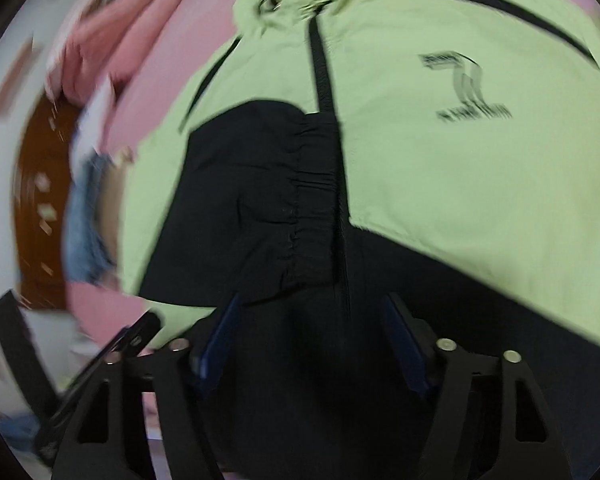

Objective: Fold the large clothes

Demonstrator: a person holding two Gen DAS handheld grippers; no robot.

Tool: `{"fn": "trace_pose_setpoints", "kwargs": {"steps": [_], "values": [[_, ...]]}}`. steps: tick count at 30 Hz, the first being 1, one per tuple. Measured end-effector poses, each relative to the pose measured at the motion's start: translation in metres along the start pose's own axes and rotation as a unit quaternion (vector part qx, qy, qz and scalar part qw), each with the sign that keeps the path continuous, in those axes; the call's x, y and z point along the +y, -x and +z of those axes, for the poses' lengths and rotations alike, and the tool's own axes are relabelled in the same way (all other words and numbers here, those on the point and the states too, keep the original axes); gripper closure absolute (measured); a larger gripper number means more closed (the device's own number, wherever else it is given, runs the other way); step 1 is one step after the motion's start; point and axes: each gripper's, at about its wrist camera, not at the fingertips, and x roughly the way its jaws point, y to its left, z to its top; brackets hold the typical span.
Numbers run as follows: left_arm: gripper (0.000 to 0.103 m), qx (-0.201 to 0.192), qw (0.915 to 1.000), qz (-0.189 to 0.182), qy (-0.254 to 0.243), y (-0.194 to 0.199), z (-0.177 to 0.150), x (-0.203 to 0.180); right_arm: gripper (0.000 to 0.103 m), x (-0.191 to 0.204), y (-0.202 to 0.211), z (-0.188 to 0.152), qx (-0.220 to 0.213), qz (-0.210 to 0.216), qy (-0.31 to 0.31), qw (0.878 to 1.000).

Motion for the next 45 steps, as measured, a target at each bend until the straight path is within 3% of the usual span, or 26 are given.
{"fn": "trace_pose_setpoints", "kwargs": {"steps": [4,7,8,10,14,23,27,32,36,39,40,45], "values": [[0.033,0.028,0.9979,0.039,0.044,-0.035,-0.006,0.034,0.038,0.018,-0.023,0.005,0.001,-0.033,0.061,0.998],[0.032,0.005,0.9958,0.083,0.039,-0.047,-0.003,0.042,0.051,0.03,-0.028,0.005,-0.016,-0.086,0.103,0.991],[0.032,0.001,0.9951,0.092,0.037,-0.048,-0.002,0.042,0.063,0.035,-0.028,0.005,-0.024,-0.101,0.117,0.988],[0.032,-0.006,0.9948,0.098,0.03,-0.05,0.003,0.044,0.066,0.048,-0.024,-0.001,-0.044,-0.123,0.157,0.979],[0.032,-0.018,0.9942,0.104,0.022,-0.052,0.01,0.048,0.077,0.053,-0.011,0.001,-0.07,-0.126,0.177,0.974],[0.032,-0.032,0.9936,0.105,0.024,-0.056,0.041,0.055,0.081,0.056,0.078,0.025,-0.181,-0.148,0.175,0.956],[0.032,-0.044,0.9929,0.098,0.051,-0.051,0.054,0.06,0.081,0.04,0.107,0.033,-0.208,-0.19,0.161,0.946],[0.032,-0.047,0.9917,0.101,0.064,-0.05,0.069,0.066,0.081,-0.018,0.118,0.044,-0.182,-0.232,0.08,0.952],[0.032,-0.036,0.9929,0.1,0.053,-0.058,0.072,0.066,0.08,-0.058,0.106,0.037,-0.135,-0.236,0.028,0.962],[0.032,-0.045,0.9969,0.062,0.02,-0.053,0.067,0.058,0.08,-0.074,0.095,0.027,-0.114,-0.246,-0.002,0.963],[0.032,-0.063,0.9962,0.057,-0.015,-0.047,0.064,0.05,0.08,-0.076,0.094,0.024,-0.111,-0.246,-0.011,0.963],[0.032,-0.114,0.9752,0.054,-0.182,-0.034,0.044,0.014,0.08,-0.076,0.096,0.015,-0.118,-0.237,-0.04,0.964]]}}
